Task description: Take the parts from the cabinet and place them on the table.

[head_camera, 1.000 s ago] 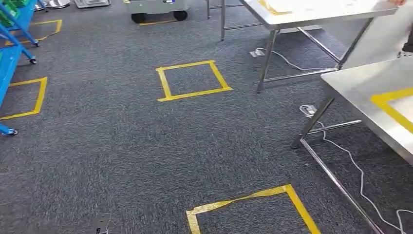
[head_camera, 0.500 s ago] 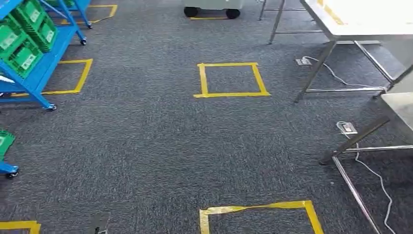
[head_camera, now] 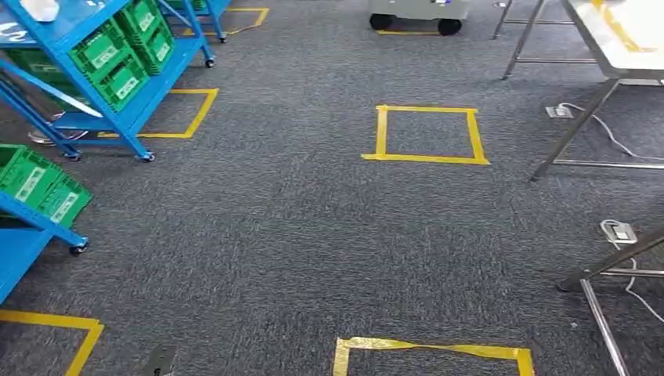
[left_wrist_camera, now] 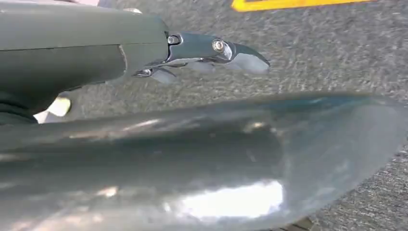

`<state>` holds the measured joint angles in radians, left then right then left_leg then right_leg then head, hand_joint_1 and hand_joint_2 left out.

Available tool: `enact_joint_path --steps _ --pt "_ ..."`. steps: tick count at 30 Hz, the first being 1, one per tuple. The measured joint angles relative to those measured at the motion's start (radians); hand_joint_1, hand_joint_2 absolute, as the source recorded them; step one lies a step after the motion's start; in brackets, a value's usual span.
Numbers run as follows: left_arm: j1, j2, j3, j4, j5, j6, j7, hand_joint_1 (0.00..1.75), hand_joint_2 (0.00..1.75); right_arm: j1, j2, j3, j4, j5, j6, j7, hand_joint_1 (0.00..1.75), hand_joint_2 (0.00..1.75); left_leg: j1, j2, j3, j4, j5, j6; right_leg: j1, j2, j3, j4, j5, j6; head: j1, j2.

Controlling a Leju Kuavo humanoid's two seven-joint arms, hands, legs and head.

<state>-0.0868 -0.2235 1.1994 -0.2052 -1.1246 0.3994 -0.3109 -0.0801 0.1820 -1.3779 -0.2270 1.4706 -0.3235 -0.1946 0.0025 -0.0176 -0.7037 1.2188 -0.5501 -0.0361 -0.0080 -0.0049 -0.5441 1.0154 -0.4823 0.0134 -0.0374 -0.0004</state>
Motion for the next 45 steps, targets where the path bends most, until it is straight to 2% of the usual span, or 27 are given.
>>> enact_joint_path --steps 2,3,5,6,7,11,13,14,16,18,20,21,22,26,27,29,31,32,33,35,36,37,41,42,43,44,45 --pt "0.002 0.000 0.000 0.000 0.000 0.000 0.000 0.00 0.00 0.001 0.000 0.000 0.000 0.000 0.000 0.000 0.00 0.00 0.000 0.005 -0.037 0.079 -0.013 0.000 0.002 -0.031 -0.001 0.000 -0.001 -0.001 0.000 0.000" --pt "0.005 -0.001 0.000 0.000 0.000 0.000 0.000 0.00 0.00 0.000 0.000 0.000 0.000 0.000 0.000 0.000 0.00 0.00 0.000 0.006 -0.020 0.051 0.013 0.001 0.002 -0.043 -0.001 0.000 -0.001 -0.001 0.000 0.000" --pt "0.005 0.000 0.001 0.000 0.000 0.000 0.000 0.00 0.00 -0.003 0.000 0.000 0.000 0.000 0.001 -0.002 0.00 0.00 -0.002 0.028 0.067 -0.102 0.091 0.006 0.002 -0.066 0.002 0.000 -0.002 0.001 0.000 0.000" --pt "0.003 0.000 0.001 0.000 0.000 0.000 0.000 0.00 0.00 -0.004 0.000 0.000 0.000 0.000 0.001 -0.002 0.00 0.00 -0.005 0.076 0.117 -0.182 0.116 0.010 0.004 -0.076 0.006 0.000 -0.004 0.004 -0.001 0.000" --pt "0.000 0.000 0.001 0.000 0.000 0.000 0.000 0.00 0.00 -0.004 0.000 0.000 0.000 0.000 0.001 -0.002 0.00 0.00 -0.017 0.135 0.139 -0.228 0.102 0.010 0.013 -0.086 0.007 0.003 -0.009 0.011 -0.001 0.000" --pt "-0.001 0.001 0.001 0.000 -0.001 0.000 -0.001 0.00 0.00 -0.005 0.000 0.000 0.000 0.000 0.002 -0.003 0.00 0.00 -0.015 0.071 0.134 -0.237 0.111 0.038 0.014 -0.131 0.024 -0.006 -0.017 0.027 0.000 0.000" --pt "0.001 0.002 0.002 0.000 0.000 0.001 -0.001 0.00 0.00 -0.006 0.000 0.001 0.000 0.000 0.002 -0.005 0.00 0.00 -0.007 0.049 0.136 -0.238 0.117 0.048 0.009 -0.041 -0.001 0.051 -0.059 0.039 0.008 0.000" --pt "-0.002 0.001 0.002 0.000 0.000 0.001 -0.001 0.00 0.00 -0.004 0.000 0.001 0.000 0.000 0.002 -0.005 0.00 0.00 -0.007 0.037 0.134 -0.238 0.119 0.054 0.007 -0.017 -0.037 0.130 -0.100 0.040 0.010 0.000" --pt "-0.003 0.000 0.002 0.000 0.000 0.001 -0.001 0.00 0.00 0.001 0.000 0.001 0.000 0.000 0.002 -0.004 0.00 0.00 -0.007 0.006 0.132 -0.238 0.120 0.058 0.008 0.001 -0.113 0.286 -0.157 0.042 0.011 0.000" --pt "0.001 0.001 0.002 0.000 0.000 0.001 -0.001 0.00 0.00 0.002 0.000 0.001 0.000 0.000 0.002 -0.004 0.00 0.00 -0.007 -0.024 0.133 -0.237 0.120 0.057 0.007 0.003 -0.128 0.291 -0.128 0.040 0.011 0.000" --pt "0.002 0.000 0.003 0.000 0.000 0.001 -0.001 0.00 0.00 0.001 0.000 0.001 0.000 0.000 0.002 -0.004 0.00 0.00 -0.005 -0.056 0.137 -0.237 0.121 0.055 0.004 0.018 -0.062 0.137 -0.034 0.038 0.011 0.000" --pt "0.001 0.000 0.003 0.000 0.000 0.001 -0.001 0.00 0.00 0.000 0.000 0.001 0.000 0.001 0.002 -0.004 0.00 0.00 -0.003 -0.069 0.137 -0.236 0.121 0.051 -0.001 0.054 -0.022 0.049 0.006 0.038 0.012 0.000" --pt "0.000 0.000 0.003 0.000 0.000 0.001 -0.001 0.00 0.00 0.000 0.000 0.001 0.000 0.001 0.002 -0.004 0.00 0.00 -0.009 -0.080 0.134 -0.231 0.120 0.044 -0.006 0.104 -0.006 0.010 -0.005 0.038 0.012 0.000" --pt "0.007 0.000 0.003 0.000 0.000 0.002 0.000 0.00 0.00 -0.004 0.000 0.001 0.000 0.002 0.002 -0.004 0.00 0.00 0.001 -0.122 0.119 -0.238 0.135 0.016 0.000 0.066 0.000 0.002 0.004 0.012 0.011 0.000" --pt "0.008 0.001 0.003 0.000 0.000 0.002 0.000 0.00 0.00 -0.004 0.000 0.001 0.000 0.002 0.003 -0.003 0.00 0.00 0.001 -0.107 0.116 -0.229 0.126 0.015 -0.004 0.049 0.002 -0.005 0.009 0.004 0.011 0.000" --pt "0.005 0.000 0.003 0.000 0.000 0.003 0.000 0.00 0.00 -0.003 0.000 0.001 0.000 0.002 0.002 -0.004 0.00 0.00 -0.005 -0.023 0.066 -0.128 0.056 0.006 0.000 0.026 0.003 -0.009 0.011 -0.004 -0.004 0.000" --pt "0.001 0.000 0.003 0.000 0.000 0.004 0.000 0.00 0.00 0.001 0.000 0.001 0.000 0.002 0.002 -0.004 0.00 0.00 -0.003 0.003 -0.013 0.038 -0.016 0.001 0.004 -0.009 0.001 -0.009 0.008 -0.008 -0.003 0.000" --pt "0.002 0.000 0.003 0.000 0.000 0.004 0.000 0.00 0.00 0.001 0.000 0.001 0.000 0.002 0.002 -0.004 0.00 0.00 -0.003 0.005 -0.032 0.079 -0.022 0.000 0.004 -0.024 0.001 -0.009 0.007 -0.010 -0.003 0.000" --pt "0.005 0.000 0.003 0.000 0.000 0.004 0.002 0.00 0.00 0.000 0.000 0.001 0.000 0.002 0.002 -0.004 0.00 0.00 -0.002 0.005 -0.025 0.069 -0.004 0.000 0.005 -0.036 0.002 -0.008 0.006 -0.010 -0.004 0.000" --pt "0.006 0.000 0.004 0.000 0.001 0.006 0.003 0.00 0.00 -0.003 0.000 0.001 0.000 0.002 0.002 -0.004 0.00 0.00 -0.003 0.016 0.043 -0.056 0.068 0.003 0.005 -0.058 0.005 -0.008 0.004 -0.008 -0.004 0.000" --pt "0.005 0.000 0.004 0.000 0.001 0.006 0.003 0.00 0.00 -0.004 0.000 0.001 0.000 0.002 0.002 -0.004 0.00 0.00 -0.004 0.040 0.098 -0.154 0.108 0.007 0.005 -0.070 0.008 -0.008 0.002 -0.004 -0.004 0.000" --pt "0.003 0.000 0.004 0.000 0.001 0.006 0.003 0.00 0.00 -0.004 0.000 0.002 0.000 0.002 0.003 -0.004 0.00 0.00 -0.009 0.096 0.137 -0.217 0.118 0.010 0.010 -0.078 0.010 -0.008 -0.001 0.000 -0.004 0.000" --pt "0.004 0.002 0.004 0.000 0.002 0.006 0.003 0.00 0.00 -0.007 0.000 0.002 0.000 0.002 0.003 -0.004 0.00 0.00 -0.016 0.059 0.131 -0.237 0.112 0.032 0.015 -0.121 0.020 -0.010 -0.009 0.020 -0.003 0.000" --pt "0.005 0.001 0.005 0.000 0.003 0.006 0.003 0.00 0.00 -0.008 0.000 0.003 0.000 0.002 0.003 -0.004 0.00 0.00 -0.008 0.047 0.139 -0.243 0.117 0.040 0.011 -0.110 0.019 -0.006 -0.015 0.029 -0.006 0.000" --pt "0.006 0.001 0.006 0.000 0.004 0.008 0.003 0.00 0.00 -0.008 0.000 0.004 0.000 0.002 0.003 -0.005 0.00 0.00 -0.005 0.039 0.139 -0.243 0.118 0.043 0.007 -0.049 0.008 0.020 -0.035 0.035 0.003 0.000" --pt "0.003 0.001 0.006 0.000 0.005 0.008 0.003 0.00 0.00 -0.007 0.000 0.004 0.000 0.002 0.003 -0.005 0.00 0.00 -0.003 0.027 0.139 -0.243 0.119 0.050 0.006 -0.017 -0.021 0.086 -0.072 0.037 0.006 0.000" --pt "0.001 -0.001 0.006 0.000 0.005 0.008 0.003 0.00 0.00 -0.005 0.000 0.004 0.000 0.002 0.003 -0.005 0.00 0.00 -0.003 0.015 0.138 -0.243 0.120 0.052 0.005 -0.004 -0.061 0.171 -0.111 0.040 0.005 0.000"
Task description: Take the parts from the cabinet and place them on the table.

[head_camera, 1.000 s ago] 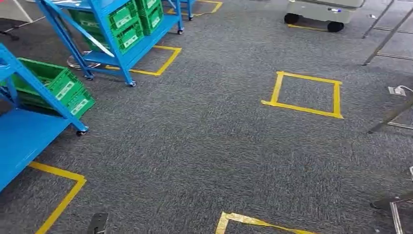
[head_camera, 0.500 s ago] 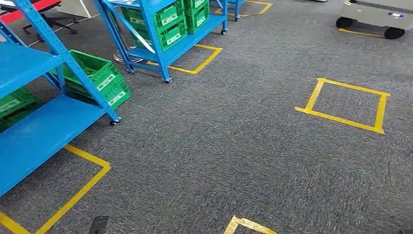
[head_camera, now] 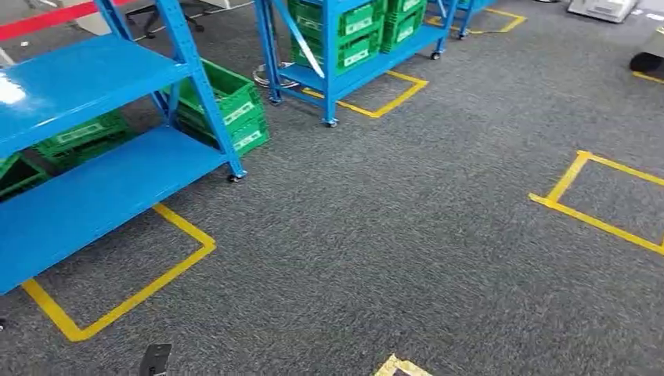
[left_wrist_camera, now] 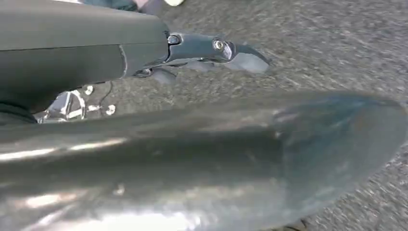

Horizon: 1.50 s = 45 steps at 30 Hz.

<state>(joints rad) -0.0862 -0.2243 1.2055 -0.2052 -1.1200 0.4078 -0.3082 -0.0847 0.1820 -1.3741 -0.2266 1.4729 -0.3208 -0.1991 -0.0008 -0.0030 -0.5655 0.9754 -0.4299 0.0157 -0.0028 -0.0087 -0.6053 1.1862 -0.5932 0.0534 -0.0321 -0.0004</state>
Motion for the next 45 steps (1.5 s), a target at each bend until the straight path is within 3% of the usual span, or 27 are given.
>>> enact_joint_path --steps 2,3,6,11,12,13,14,15,17,19,20,22,23,24,28,29,30,31,33,34,35,37,38,39,43,44,45 --pt "0.001 0.000 0.000 0.000 0.001 0.000 0.000 0.00 0.00 0.003 0.000 0.000 0.000 0.000 0.000 0.000 0.00 0.00 0.000 -0.026 0.000 0.000 0.000 0.000 0.000 0.006 -0.077 0.145 -0.045 0.003 0.003 0.000" --pt "0.002 0.000 0.001 0.000 0.002 0.001 0.000 0.00 0.00 0.004 0.000 0.000 0.000 0.000 0.000 0.000 0.00 0.00 0.000 -0.039 0.001 0.001 0.000 0.000 0.000 0.006 -0.088 0.150 -0.031 0.003 0.003 0.000" --pt "0.003 -0.001 0.002 0.000 0.003 0.001 0.000 0.00 0.00 0.004 0.000 0.000 0.000 0.000 0.000 0.000 0.00 0.00 0.003 -0.082 0.005 0.002 0.000 -0.003 -0.005 0.027 -0.003 -0.052 0.096 0.000 0.004 0.000" --pt "0.002 -0.001 0.002 0.000 0.003 0.001 0.000 0.00 0.00 0.003 0.000 0.000 0.000 0.000 0.000 0.000 0.00 0.00 0.003 -0.086 0.006 0.002 -0.001 -0.004 -0.007 0.035 0.008 -0.075 0.107 0.001 0.004 0.000" --pt "0.002 0.000 0.002 0.000 0.003 0.001 0.000 0.00 0.00 0.002 0.000 0.000 0.000 0.000 0.001 0.000 0.00 0.00 -0.001 -0.104 0.000 0.009 -0.002 -0.017 -0.021 0.130 0.045 -0.164 0.114 0.002 0.004 0.000" --pt "0.002 0.001 0.002 0.000 0.004 0.002 0.000 0.00 0.00 0.002 0.000 0.001 0.001 0.000 0.002 -0.001 0.00 0.00 0.005 -0.130 -0.010 0.004 0.007 -0.033 -0.014 0.101 0.051 -0.161 0.120 -0.013 0.000 0.000" --pt "0.008 0.002 0.002 0.000 0.004 0.002 0.000 0.00 0.00 0.001 0.000 0.003 0.002 0.000 0.002 -0.002 0.00 0.00 0.005 -0.097 -0.020 0.018 -0.002 -0.044 -0.015 0.062 0.052 -0.168 0.128 -0.033 0.001 0.000" --pt "0.006 0.001 0.002 0.000 0.004 0.003 0.000 0.00 0.00 0.001 0.000 0.003 0.002 0.000 0.002 -0.002 0.00 0.00 0.001 -0.046 -0.044 0.067 -0.039 -0.048 -0.014 0.049 0.052 -0.169 0.128 -0.042 -0.011 0.000" --pt "-0.001 0.001 0.002 0.000 0.004 0.003 0.000 0.00 0.00 0.006 0.000 0.003 0.002 0.000 0.002 -0.002 0.00 0.00 0.003 -0.014 -0.123 0.228 -0.118 -0.054 -0.009 0.013 0.050 -0.169 0.126 -0.047 -0.013 0.000" --pt "0.001 0.000 0.002 0.000 0.004 0.003 0.000 0.00 0.00 0.009 0.000 0.004 0.002 0.000 0.002 -0.002 0.00 0.00 0.003 -0.010 -0.169 0.324 -0.143 -0.056 -0.007 -0.019 0.049 -0.169 0.124 -0.048 -0.013 0.000" --pt "0.004 0.000 0.003 0.000 0.004 0.003 0.001 0.00 0.00 0.007 0.000 0.004 0.002 0.000 0.002 -0.002 0.00 0.00 0.003 -0.009 -0.156 0.304 -0.119 -0.056 -0.007 -0.033 0.049 -0.169 0.124 -0.049 -0.013 0.000" --pt "0.005 0.000 0.003 0.000 0.004 0.003 0.000 0.00 0.00 0.004 0.000 0.005 0.002 0.000 0.002 -0.002 0.00 0.00 0.002 0.010 -0.074 0.157 -0.039 -0.051 -0.007 -0.058 0.052 -0.169 0.122 -0.046 -0.013 0.000" --pt "0.004 0.000 0.003 0.000 0.004 0.003 0.001 0.00 0.00 0.003 0.000 0.006 0.002 0.000 0.002 -0.002 0.00 0.00 -0.001 0.045 -0.026 0.075 -0.011 -0.046 -0.006 -0.068 0.056 -0.169 0.121 -0.043 -0.013 0.000" --pt "0.001 0.000 0.003 0.000 0.004 0.003 0.000 0.00 0.00 0.003 0.000 0.006 0.002 0.001 0.001 -0.002 0.00 0.00 -0.006 0.110 0.004 0.024 -0.012 -0.044 0.003 -0.076 0.058 -0.166 0.116 -0.037 -0.014 0.000" --pt "0.001 0.001 0.003 0.000 0.004 0.004 0.003 0.00 0.00 0.001 0.000 0.008 0.002 0.003 0.000 0.001 0.00 0.00 -0.011 0.057 -0.003 0.011 -0.013 -0.022 0.006 -0.127 0.071 -0.170 0.108 -0.019 -0.011 0.000" --pt "0.004 0.000 0.003 0.000 0.005 0.004 0.004 0.00 0.00 0.000 0.000 0.011 0.002 0.003 -0.001 0.001 0.00 0.00 -0.002 0.045 0.002 0.007 -0.009 -0.015 0.000 -0.103 0.065 -0.162 0.099 -0.009 -0.011 0.000" --pt "0.005 0.001 0.004 0.000 0.004 0.005 0.005 0.00 0.00 -0.001 0.000 0.012 0.002 0.004 -0.002 0.001 0.00 0.00 0.000 0.037 0.002 0.008 -0.008 -0.010 -0.001 -0.047 0.052 -0.128 0.075 -0.004 -0.004 0.000" --pt "0.002 0.000 0.004 0.000 0.004 0.004 0.006 0.00 0.00 0.000 0.000 0.013 0.002 0.006 -0.002 0.001 0.00 0.00 0.001 0.024 0.001 0.008 -0.009 -0.004 -0.002 -0.014 0.019 -0.055 0.035 -0.002 -0.002 0.000" --pt "0.000 -0.002 0.004 0.000 0.004 0.004 0.006 0.00 0.00 0.006 0.000 0.013 0.003 0.008 -0.003 0.002 0.00 0.00 0.001 -0.007 0.000 0.008 -0.008 -0.001 -0.002 0.005 -0.065 0.120 -0.036 0.000 0.001 0.000" --pt "0.001 -0.002 0.004 0.000 0.004 0.004 0.006 0.00 0.00 0.008 0.000 0.013 0.003 0.008 -0.003 0.002 0.00 0.00 0.000 -0.021 0.001 0.008 -0.008 -0.001 -0.002 0.006 -0.086 0.155 -0.040 0.000 0.000 0.000" --pt "0.003 -0.001 0.004 0.000 0.004 0.004 0.007 0.00 0.00 0.008 0.000 0.014 0.003 0.008 -0.003 0.003 0.00 0.00 0.001 -0.035 0.002 0.009 -0.008 -0.001 -0.002 0.007 -0.085 0.143 -0.020 -0.002 0.001 0.000" --pt "0.004 -0.001 0.004 0.000 0.004 0.004 0.007 0.00 0.00 0.008 0.000 0.014 0.003 0.009 -0.003 0.003 0.00 0.00 0.003 -0.067 0.006 0.010 -0.008 -0.003 -0.005 0.016 -0.021 -0.004 0.073 -0.005 0.001 0.000" --pt "0.004 -0.002 0.004 0.000 0.004 0.004 0.008 0.00 0.00 0.008 0.000 0.014 0.003 0.009 -0.003 0.003 0.00 0.00 0.004 -0.081 0.008 0.011 -0.009 -0.007 -0.010 0.045 0.028 -0.108 0.123 -0.004 0.001 0.000" --pt "0.003 -0.002 0.004 0.000 0.004 0.004 0.008 0.00 0.00 0.007 0.000 0.014 0.003 0.009 -0.003 0.003 0.00 0.00 0.004 -0.090 0.006 0.012 -0.009 -0.014 -0.017 0.098 0.048 -0.147 0.112 -0.001 0.001 0.000" --pt "0.008 -0.001 0.004 0.000 0.004 0.004 0.008 0.00 0.00 0.005 0.000 0.016 0.003 0.011 -0.004 0.004 0.00 0.00 0.011 -0.133 -0.008 0.008 0.005 -0.043 -0.008 0.070 0.055 -0.156 0.117 -0.020 -0.001 0.000" --pt "0.009 0.001 0.004 0.000 0.004 0.003 0.007 0.00 0.00 0.005 0.001 0.017 0.004 0.011 -0.005 0.003 0.00 0.00 0.010 -0.117 -0.012 0.013 -0.003 -0.047 -0.015 0.055 0.057 -0.165 0.122 -0.029 0.000 0.000" --pt "0.010 0.000 0.004 0.000 0.004 0.004 0.007 0.00 0.00 0.004 0.000 0.018 0.004 0.012 -0.006 0.003 0.00 0.00 0.002 -0.063 -0.022 0.036 -0.021 -0.051 -0.014 0.046 0.059 -0.166 0.123 -0.034 -0.008 0.000"
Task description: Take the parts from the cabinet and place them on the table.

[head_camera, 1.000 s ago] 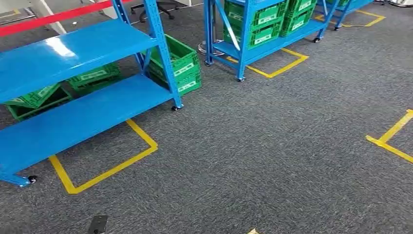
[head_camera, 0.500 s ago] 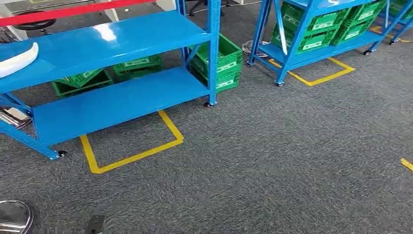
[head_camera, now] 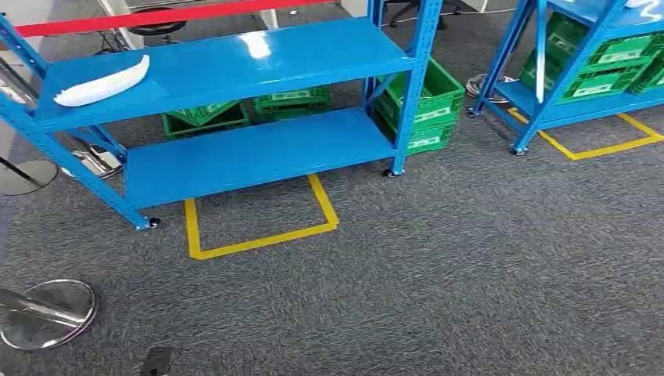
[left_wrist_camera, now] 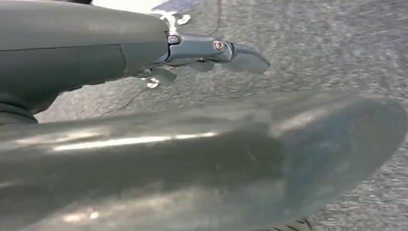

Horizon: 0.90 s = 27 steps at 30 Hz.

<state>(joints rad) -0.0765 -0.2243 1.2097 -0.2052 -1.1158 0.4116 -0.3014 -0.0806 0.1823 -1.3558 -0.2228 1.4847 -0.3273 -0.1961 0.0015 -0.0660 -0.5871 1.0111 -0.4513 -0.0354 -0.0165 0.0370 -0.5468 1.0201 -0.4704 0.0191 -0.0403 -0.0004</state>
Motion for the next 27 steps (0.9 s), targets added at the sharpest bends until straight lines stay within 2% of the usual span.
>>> enact_joint_path --steps 1,2,3,4,5,6,7,8,9,10,13,14,15,16,17,18,19,20,21,22,23,24,25,27 --pt "-0.004 0.000 0.000 0.000 0.000 0.000 0.000 0.00 0.00 0.001 0.000 0.002 0.000 0.000 0.000 0.000 0.00 0.00 0.000 0.031 -0.031 0.061 -0.037 -0.004 0.003 -0.014 0.000 0.000 -0.001 -0.007 -0.005 0.000" --pt "-0.008 0.000 0.000 0.000 0.000 0.000 -0.001 0.00 0.00 0.003 0.000 0.002 0.000 0.000 0.000 0.000 0.00 0.00 0.001 0.046 -0.071 0.140 -0.074 -0.007 0.005 -0.030 -0.001 0.000 -0.002 -0.009 -0.004 0.000" --pt "-0.009 0.000 0.000 0.000 0.000 0.000 -0.001 0.00 0.00 0.005 0.000 0.003 0.000 0.001 0.000 0.000 0.00 0.00 0.001 0.052 -0.114 0.226 -0.109 -0.008 0.007 -0.048 -0.001 0.000 -0.004 -0.011 -0.004 0.000" --pt "-0.009 0.000 0.000 0.000 0.000 0.000 -0.001 0.00 0.00 0.006 0.000 0.003 0.000 0.000 0.000 0.000 0.00 0.00 0.001 0.053 -0.141 0.281 -0.120 -0.009 0.008 -0.062 -0.001 0.000 -0.005 -0.012 -0.005 0.000" --pt "-0.006 0.000 0.000 0.000 -0.001 0.000 -0.001 0.00 0.00 0.006 0.000 0.003 0.000 0.000 0.000 0.000 0.00 0.00 0.001 0.054 -0.144 0.287 -0.109 -0.009 0.010 -0.077 0.000 0.000 -0.006 -0.014 -0.004 0.000" --pt "-0.003 0.000 0.000 0.000 -0.001 0.000 -0.001 0.00 0.00 0.004 0.000 0.003 0.000 0.000 0.000 0.000 0.00 0.00 0.001 0.055 -0.125 0.248 -0.076 -0.007 0.011 -0.088 0.001 0.000 -0.007 -0.015 -0.005 0.000" --pt "-0.003 0.000 0.000 0.000 -0.001 0.000 -0.001 0.00 0.00 0.003 0.000 0.003 0.000 0.001 -0.001 0.000 0.00 0.00 0.000 0.061 -0.089 0.178 -0.034 -0.003 0.012 -0.100 0.003 0.000 -0.008 -0.014 -0.004 0.000" --pt "-0.004 0.000 0.000 0.000 -0.001 0.000 -0.001 0.00 0.00 0.002 0.000 0.003 0.000 0.001 -0.001 0.000 0.00 0.00 -0.003 0.080 -0.041 0.090 0.007 0.004 0.012 -0.111 0.007 0.000 -0.009 -0.012 -0.004 0.000" --pt "-0.006 0.000 0.000 0.000 -0.001 0.000 -0.001 0.00 0.00 0.001 0.000 0.004 0.000 0.001 -0.001 0.000 0.00 0.00 -0.010 0.139 0.006 0.010 0.031 0.013 0.015 -0.119 0.011 0.000 -0.012 -0.009 -0.005 0.000" --pt "-0.011 0.000 0.000 0.000 -0.002 0.000 -0.001 0.00 0.00 0.001 0.000 0.004 0.000 0.001 -0.001 0.000 0.00 0.00 -0.021 0.161 0.019 -0.027 0.015 0.019 0.024 -0.130 0.009 0.005 -0.019 -0.002 -0.006 0.000" --pt "-0.009 0.001 0.000 0.000 -0.002 0.000 -0.001 0.00 0.00 -0.001 0.000 0.004 0.000 0.001 -0.002 0.000 0.00 0.00 -0.021 0.122 0.007 -0.024 0.019 0.034 0.024 -0.166 0.020 -0.008 -0.018 0.008 -0.002 0.000" --pt "-0.007 0.001 0.000 0.000 -0.002 0.000 -0.001 0.00 0.00 -0.003 0.000 0.005 0.000 0.001 -0.002 0.000 0.00 0.00 -0.015 0.109 0.014 -0.034 0.025 0.041 0.024 -0.168 0.026 -0.006 -0.022 0.018 -0.005 0.000" --pt "-0.004 0.001 0.000 0.000 -0.001 0.000 -0.001 0.00 0.00 -0.004 0.000 0.006 0.000 0.001 -0.002 0.000 0.00 0.00 -0.009 0.099 0.017 -0.036 0.028 0.046 0.021 -0.112 0.016 0.009 -0.035 0.026 0.001 0.000" --pt "-0.006 0.002 0.000 0.000 -0.001 0.000 -0.001 0.00 0.00 -0.004 0.000 0.006 0.000 0.001 -0.002 -0.002 0.00 0.00 -0.006 0.089 0.016 -0.036 0.030 0.050 0.018 -0.067 -0.005 0.059 -0.068 0.030 0.007 0.000" --pt "-0.009 0.000 0.000 0.000 -0.001 0.000 -0.001 0.00 0.00 -0.002 0.000 0.006 0.000 0.000 -0.002 -0.002 0.00 0.00 -0.005 0.074 0.015 -0.036 0.031 0.053 0.016 -0.048 -0.043 0.143 -0.110 0.033 0.009 0.000" --pt "-0.010 -0.002 0.000 0.000 -0.001 0.000 -0.001 0.00 0.00 0.000 0.000 0.006 0.000 0.000 -0.002 -0.002 0.00 0.00 -0.005 0.061 0.013 -0.036 0.031 0.054 0.016 -0.041 -0.085 0.230 -0.145 0.036 0.009 0.000" --pt "-0.009 -0.002 0.000 0.000 -0.001 0.000 -0.001 0.00 0.00 0.002 0.000 0.006 0.000 0.000 -0.002 -0.001 0.00 0.00 -0.005 0.046 0.013 -0.035 0.031 0.054 0.016 -0.041 -0.122 0.298 -0.164 0.037 0.011 0.000" --pt "-0.007 -0.001 0.000 0.000 -0.001 0.000 -0.001 0.00 0.00 0.003 0.000 0.006 0.000 0.000 -0.002 -0.001 0.00 0.00 -0.005 0.032 0.014 -0.035 0.031 0.054 0.016 -0.041 -0.137 0.317 -0.158 0.037 0.011 0.000" --pt "-0.005 0.000 0.000 0.000 -0.001 0.000 -0.001 0.00 0.00 0.004 0.000 0.006 0.000 0.000 -0.002 -0.001 0.00 0.00 -0.004 0.017 0.015 -0.035 0.032 0.053 0.015 -0.040 -0.127 0.286 -0.127 0.036 0.011 0.000" --pt "-0.005 -0.001 0.000 0.000 -0.001 0.000 -0.001 0.00 0.00 0.004 -0.001 0.006 0.000 0.000 -0.002 -0.001 0.00 0.00 -0.002 0.000 0.017 -0.034 0.032 0.051 0.013 -0.036 -0.095 0.211 -0.078 0.036 0.010 0.000" --pt "-0.006 -0.001 0.000 0.000 -0.001 0.000 -0.001 0.00 0.00 0.003 -0.001 0.006 0.000 0.000 -0.002 -0.001 0.00 0.00 0.000 -0.015 0.018 -0.033 0.032 0.049 0.009 -0.019 -0.050 0.114 -0.027 0.038 0.011 0.000" --pt "-0.006 -0.001 0.000 0.000 -0.001 0.000 -0.001 0.00 0.00 0.003 -0.001 0.006 0.000 0.000 -0.002 -0.001 0.00 0.00 0.002 -0.028 0.017 -0.030 0.031 0.042 0.000 0.026 -0.010 0.029 0.006 0.043 0.011 0.000" --pt "-0.007 0.000 0.000 0.000 -0.001 0.000 -0.001 0.00 0.00 0.003 -0.001 0.006 0.001 -0.001 -0.002 -0.001 0.00 0.00 -0.003 -0.040 0.012 -0.023 0.031 0.034 -0.003 0.063 0.003 0.001 -0.015 0.041 0.012 0.000" --pt "-0.007 0.000 0.000 0.000 -0.001 0.000 -0.001 0.00 0.00 0.001 -0.001 0.007 0.002 0.000 -0.001 -0.001 0.00 0.00 0.001 -0.060 0.002 -0.026 0.039 0.023 0.001 0.043 0.007 0.002 -0.011 0.028 0.011 0.000"
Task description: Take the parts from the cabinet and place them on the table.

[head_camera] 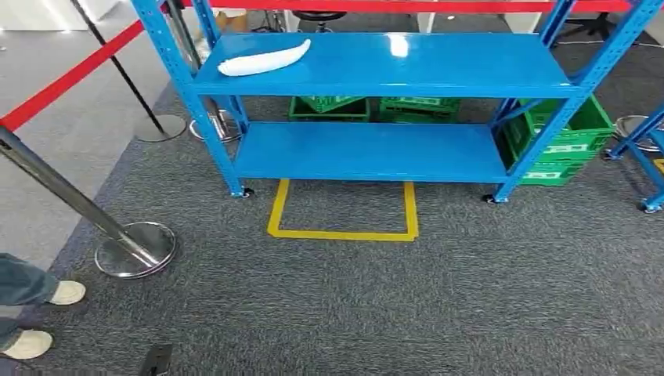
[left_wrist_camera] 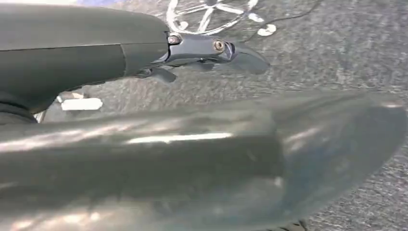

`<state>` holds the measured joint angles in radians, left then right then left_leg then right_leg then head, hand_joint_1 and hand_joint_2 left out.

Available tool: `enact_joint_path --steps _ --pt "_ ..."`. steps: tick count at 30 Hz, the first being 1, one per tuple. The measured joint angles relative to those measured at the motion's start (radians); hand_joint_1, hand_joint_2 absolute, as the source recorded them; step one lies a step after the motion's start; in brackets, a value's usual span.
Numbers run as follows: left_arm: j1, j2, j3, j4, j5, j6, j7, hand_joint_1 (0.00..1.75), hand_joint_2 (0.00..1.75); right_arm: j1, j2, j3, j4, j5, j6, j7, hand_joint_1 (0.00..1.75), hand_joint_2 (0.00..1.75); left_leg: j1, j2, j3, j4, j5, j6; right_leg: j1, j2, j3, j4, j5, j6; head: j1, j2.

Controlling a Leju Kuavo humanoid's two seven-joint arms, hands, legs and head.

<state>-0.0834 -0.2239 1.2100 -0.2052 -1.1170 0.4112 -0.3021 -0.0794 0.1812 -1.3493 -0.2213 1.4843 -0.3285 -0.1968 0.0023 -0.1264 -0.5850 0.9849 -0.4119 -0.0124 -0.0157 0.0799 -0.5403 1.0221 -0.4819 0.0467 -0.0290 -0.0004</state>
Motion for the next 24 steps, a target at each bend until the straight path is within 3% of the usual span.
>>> enact_joint_path --steps 2,3,4,5,7,8,9,10,12,13,14,15,16,17,19,24 --pt "0.006 0.001 0.000 0.000 0.000 0.000 0.000 0.00 0.00 0.000 0.000 0.000 0.000 -0.002 0.000 0.000 0.00 0.00 0.004 -0.022 -0.006 -0.004 0.007 -0.012 0.000 -0.022 0.000 0.000 0.006 -0.014 -0.001 0.000" --pt "0.008 0.002 0.000 0.000 0.000 0.000 0.000 0.00 0.00 -0.002 0.000 0.000 0.001 -0.002 -0.001 0.000 0.00 0.00 0.002 0.021 -0.008 0.008 -0.004 -0.015 -0.001 -0.037 0.001 -0.004 0.010 -0.022 0.000 0.000" --pt "0.008 0.001 0.000 0.000 0.000 0.000 0.000 0.00 0.00 -0.003 0.000 0.000 0.001 -0.002 -0.001 -0.001 0.00 0.00 -0.003 0.076 -0.027 0.046 -0.032 -0.019 -0.001 -0.044 0.001 -0.004 0.009 -0.029 -0.015 0.000" --pt "0.004 0.001 0.000 0.000 0.000 0.000 0.000 0.00 0.00 -0.002 0.000 0.000 0.001 -0.002 -0.002 -0.001 0.00 0.00 -0.002 0.101 -0.062 0.117 -0.073 -0.024 0.002 -0.060 -0.001 -0.004 0.009 -0.033 -0.016 0.000" --pt "-0.001 0.000 0.000 0.000 0.001 0.000 0.000 0.00 0.00 0.005 0.000 0.000 0.001 -0.002 -0.002 -0.001 0.00 0.00 0.000 0.115 -0.146 0.291 -0.146 -0.028 0.005 -0.092 -0.002 -0.004 0.006 -0.037 -0.016 0.000" --pt "0.000 0.000 0.000 0.000 0.001 0.000 0.000 0.00 0.00 0.006 0.000 0.000 0.001 -0.004 -0.003 -0.001 0.00 0.00 0.001 0.116 -0.162 0.325 -0.151 -0.029 0.005 -0.102 -0.002 -0.004 0.006 -0.037 -0.016 0.000" --pt "0.004 -0.001 0.000 0.000 0.001 0.000 -0.003 0.00 0.00 0.005 0.000 0.000 0.001 -0.011 -0.004 -0.002 0.00 0.00 0.001 0.116 -0.152 0.311 -0.130 -0.029 0.005 -0.110 -0.002 -0.004 0.006 -0.037 -0.016 0.000" --pt "0.006 -0.001 0.000 0.000 0.001 0.000 -0.003 0.00 0.00 0.002 0.000 0.000 0.001 -0.019 -0.004 -0.002 0.00 0.00 0.001 0.116 -0.122 0.257 -0.094 -0.027 0.005 -0.114 -0.002 -0.004 0.005 -0.036 -0.017 0.000" --pt "0.006 0.000 0.000 0.000 -0.002 0.000 -0.003 0.00 0.00 -0.004 0.000 -0.002 0.001 -0.031 -0.003 0.002 0.00 0.00 0.000 0.125 -0.017 0.072 -0.014 -0.016 0.005 -0.120 0.003 -0.004 0.004 -0.033 -0.017 0.000" --pt "0.005 0.000 0.000 0.000 -0.003 0.000 -0.003 0.00 0.00 -0.005 0.000 -0.002 0.001 -0.033 -0.003 0.004 0.00 0.00 -0.003 0.141 0.015 0.013 -0.019 -0.010 0.010 -0.120 0.002 -0.003 0.002 -0.028 -0.016 0.000" --pt "0.001 0.000 0.000 0.000 -0.006 0.001 -0.003 0.00 0.00 -0.005 0.000 -0.003 0.001 -0.034 -0.003 0.006 0.00 0.00 -0.004 0.140 0.019 -0.001 -0.023 -0.008 0.015 -0.119 -0.002 0.000 0.000 -0.022 -0.015 0.000" --pt "0.002 -0.001 -0.001 0.000 -0.011 0.001 -0.002 0.00 0.00 -0.005 0.000 -0.004 0.001 -0.034 -0.004 0.009 0.00 0.00 -0.001 0.139 0.019 -0.006 -0.014 -0.016 0.019 -0.122 -0.006 0.001 -0.003 -0.027 -0.012 0.000" --pt "0.003 -0.001 0.000 0.000 -0.011 0.001 0.003 0.00 1.75 -0.005 -0.001 -0.004 0.001 -0.034 -0.006 0.018 0.00 1.75 -0.002 0.137 0.020 -0.005 -0.019 -0.019 0.019 -0.121 -0.009 -0.002 -0.004 -0.045 -0.015 0.000" --pt "0.004 -0.001 0.000 0.000 -0.010 -0.002 0.006 0.00 1.75 -0.005 -0.001 -0.005 0.001 -0.034 -0.009 0.028 0.00 1.75 -0.003 0.137 0.021 -0.005 -0.021 -0.016 0.018 -0.121 -0.007 -0.006 -0.004 -0.045 -0.013 0.000" --pt "0.003 -0.001 0.000 0.000 -0.009 -0.021 0.016 0.00 1.75 -0.006 -0.001 -0.004 0.001 -0.033 -0.013 0.037 0.00 1.75 -0.004 0.137 0.021 -0.005 -0.020 -0.010 0.016 -0.122 -0.003 -0.015 0.004 -0.029 -0.014 0.000" --pt "0.003 -0.002 -0.001 0.000 -0.017 -0.039 0.027 0.00 1.75 -0.006 0.000 -0.004 0.001 -0.033 -0.021 0.046 0.00 1.75 -0.005 0.137 0.020 -0.005 -0.021 -0.004 0.016 -0.121 0.005 -0.024 0.010 -0.019 -0.014 0.000"
